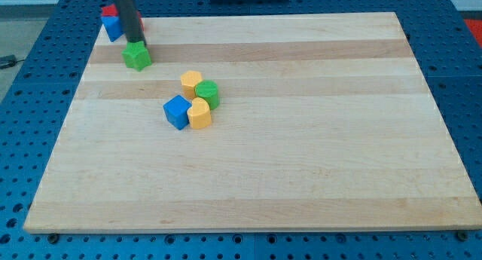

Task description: Place the green star below the yellow hexagon

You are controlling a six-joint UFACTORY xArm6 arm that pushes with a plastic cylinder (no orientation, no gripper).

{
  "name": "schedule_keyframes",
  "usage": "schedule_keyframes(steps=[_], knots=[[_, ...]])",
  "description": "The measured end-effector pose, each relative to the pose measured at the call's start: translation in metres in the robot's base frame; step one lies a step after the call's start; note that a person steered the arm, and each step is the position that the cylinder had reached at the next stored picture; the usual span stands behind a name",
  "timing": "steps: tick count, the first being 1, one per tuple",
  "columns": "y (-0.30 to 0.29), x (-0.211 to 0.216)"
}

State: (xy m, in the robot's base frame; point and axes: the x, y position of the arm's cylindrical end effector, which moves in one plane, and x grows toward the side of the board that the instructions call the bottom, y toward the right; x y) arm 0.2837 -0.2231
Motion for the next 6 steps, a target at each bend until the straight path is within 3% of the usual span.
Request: schedule_keyframes(steps=[4, 6], knots=[[0.015, 0.112], [0.027, 0.140]])
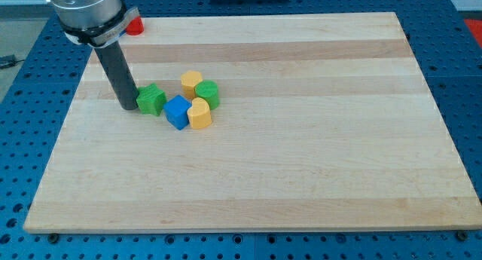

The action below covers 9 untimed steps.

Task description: Place the green star below the yellow hexagon

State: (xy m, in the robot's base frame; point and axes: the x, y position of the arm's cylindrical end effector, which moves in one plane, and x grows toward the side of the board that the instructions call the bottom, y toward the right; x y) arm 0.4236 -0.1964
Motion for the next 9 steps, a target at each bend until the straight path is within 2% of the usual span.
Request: schedule_keyframes(steps=[3, 5, 6, 7, 9], knots=[[0.019, 0.021], [-0.045, 0.025], [-0.034, 0.025], [-0.032, -0.002], [0.047, -0.014]])
